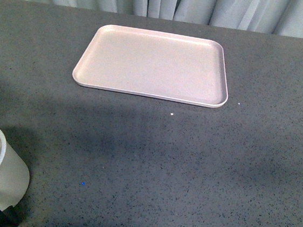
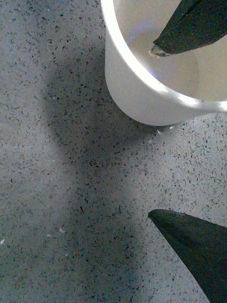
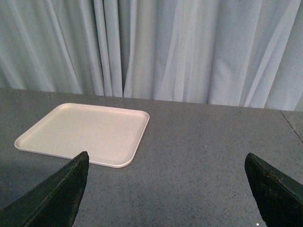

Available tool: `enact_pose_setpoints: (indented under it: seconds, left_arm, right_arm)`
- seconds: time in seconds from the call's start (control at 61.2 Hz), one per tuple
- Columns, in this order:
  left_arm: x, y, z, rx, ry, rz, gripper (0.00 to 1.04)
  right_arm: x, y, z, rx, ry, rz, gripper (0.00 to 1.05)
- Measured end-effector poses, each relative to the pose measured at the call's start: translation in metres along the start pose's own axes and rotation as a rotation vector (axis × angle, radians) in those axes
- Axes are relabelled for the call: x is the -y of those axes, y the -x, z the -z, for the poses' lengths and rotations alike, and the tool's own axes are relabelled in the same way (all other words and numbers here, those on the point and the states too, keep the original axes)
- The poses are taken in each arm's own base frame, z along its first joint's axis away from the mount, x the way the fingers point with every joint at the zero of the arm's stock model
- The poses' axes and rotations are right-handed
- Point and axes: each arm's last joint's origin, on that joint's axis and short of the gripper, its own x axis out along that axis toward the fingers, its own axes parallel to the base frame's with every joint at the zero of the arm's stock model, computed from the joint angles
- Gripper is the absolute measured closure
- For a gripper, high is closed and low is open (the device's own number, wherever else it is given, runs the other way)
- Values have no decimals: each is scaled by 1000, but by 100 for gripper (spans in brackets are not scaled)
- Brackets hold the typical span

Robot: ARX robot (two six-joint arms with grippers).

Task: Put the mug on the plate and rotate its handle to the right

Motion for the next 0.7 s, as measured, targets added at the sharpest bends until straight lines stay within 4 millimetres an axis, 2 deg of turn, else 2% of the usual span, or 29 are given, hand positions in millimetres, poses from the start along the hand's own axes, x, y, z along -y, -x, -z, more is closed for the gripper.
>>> enact_pose_setpoints:
  seconds: [0.049, 0.082, 0.556, 0.637, 0.703]
  left_arm:
    - [0, -1, 0, -2, -2, -1, 10]
    - [0, -2, 0, -2, -6, -2, 14]
    - [3, 1, -2, -18, 26, 19, 84]
    - [8, 6, -3, -21, 24, 27, 102]
    - [10, 9, -6, -18, 27, 30, 103]
  right_arm:
    - [0, 0, 0, 0, 0, 0, 9]
    - [0, 0, 0, 0, 0, 0, 9]
    - [0, 0, 0, 0, 0, 0, 9]
    - [0, 0, 0, 0, 0, 0, 9]
    - [0, 0, 0, 0, 0, 0, 9]
